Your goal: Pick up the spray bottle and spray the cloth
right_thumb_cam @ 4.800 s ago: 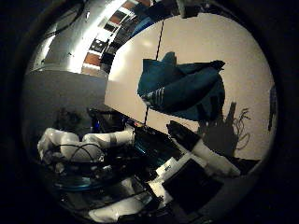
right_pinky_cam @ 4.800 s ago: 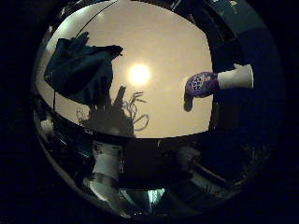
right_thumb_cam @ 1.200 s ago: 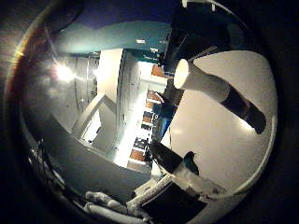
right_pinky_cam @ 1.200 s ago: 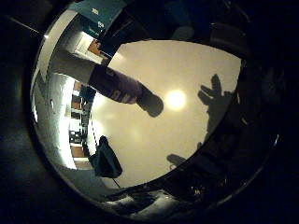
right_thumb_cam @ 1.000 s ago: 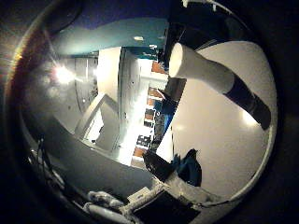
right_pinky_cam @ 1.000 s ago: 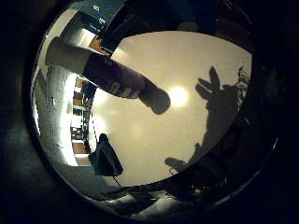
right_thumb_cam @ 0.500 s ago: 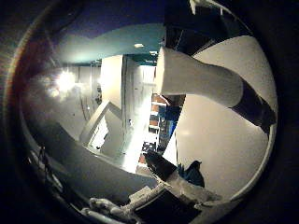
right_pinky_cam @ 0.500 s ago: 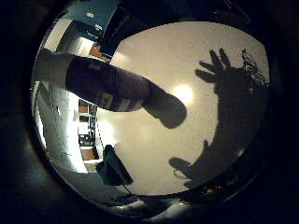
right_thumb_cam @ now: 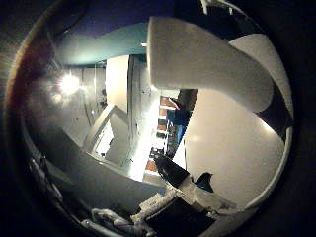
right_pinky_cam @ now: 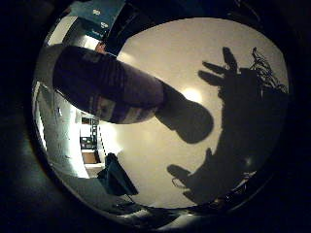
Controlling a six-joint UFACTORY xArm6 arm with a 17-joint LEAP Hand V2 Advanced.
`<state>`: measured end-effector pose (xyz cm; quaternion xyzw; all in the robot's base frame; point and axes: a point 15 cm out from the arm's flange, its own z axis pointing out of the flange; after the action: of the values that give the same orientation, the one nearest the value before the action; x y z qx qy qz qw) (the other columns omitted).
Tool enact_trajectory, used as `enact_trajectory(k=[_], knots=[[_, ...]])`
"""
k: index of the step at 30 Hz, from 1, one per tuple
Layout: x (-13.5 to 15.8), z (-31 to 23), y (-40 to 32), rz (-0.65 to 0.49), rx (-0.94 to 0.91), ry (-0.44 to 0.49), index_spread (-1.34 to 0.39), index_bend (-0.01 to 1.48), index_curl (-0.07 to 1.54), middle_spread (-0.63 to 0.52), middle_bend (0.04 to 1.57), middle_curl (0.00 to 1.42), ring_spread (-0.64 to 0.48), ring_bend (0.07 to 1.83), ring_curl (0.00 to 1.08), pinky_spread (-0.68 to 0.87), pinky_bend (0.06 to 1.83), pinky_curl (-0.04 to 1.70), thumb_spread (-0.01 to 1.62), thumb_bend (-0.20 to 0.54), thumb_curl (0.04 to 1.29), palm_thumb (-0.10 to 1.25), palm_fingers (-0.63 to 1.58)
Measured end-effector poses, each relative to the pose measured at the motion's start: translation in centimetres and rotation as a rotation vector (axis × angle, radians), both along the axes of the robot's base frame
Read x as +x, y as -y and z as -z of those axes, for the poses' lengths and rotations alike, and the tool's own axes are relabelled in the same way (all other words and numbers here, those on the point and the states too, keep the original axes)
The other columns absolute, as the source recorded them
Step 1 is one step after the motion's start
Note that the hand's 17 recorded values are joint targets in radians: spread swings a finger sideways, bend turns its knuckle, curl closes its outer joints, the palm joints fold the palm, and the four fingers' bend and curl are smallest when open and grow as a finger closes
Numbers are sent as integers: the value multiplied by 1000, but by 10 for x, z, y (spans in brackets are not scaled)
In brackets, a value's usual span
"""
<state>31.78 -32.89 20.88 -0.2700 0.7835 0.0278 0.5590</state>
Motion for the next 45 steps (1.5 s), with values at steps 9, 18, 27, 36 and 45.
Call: enact_trajectory(k=[9, 18, 27, 36, 45], knots=[[14, 9, -1, 11, 13, -4, -5, 167, 306, 243, 254, 348, 259, 257, 210, 346, 251, 302, 944, -24, 317, 573, 115], [43, 6, -7, 28, 46, 42, -74, 160, 310, 142, 283, 373, 198, 367, 260, 298, 235, 302, 949, -9, 374, 848, 330], [60, 0, -1, 76, 60, 75, -187, 193, 345, 8, 380, 423, 54, 570, 307, 172, 314, 289, 915, -8, 419, 1071, 627], [65, 8, 2, 90, 61, 52, -343, 263, 458, -178, 501, 498, -135, 817, 371, -120, 602, 292, 921, -16, 407, 1145, 1130], [71, 11, 3, 71, 68, 54, -327, 660, 661, -196, 881, 615, -144, 1070, 462, -340, 888, 369, 920, -20, 409, 1092, 1326]])
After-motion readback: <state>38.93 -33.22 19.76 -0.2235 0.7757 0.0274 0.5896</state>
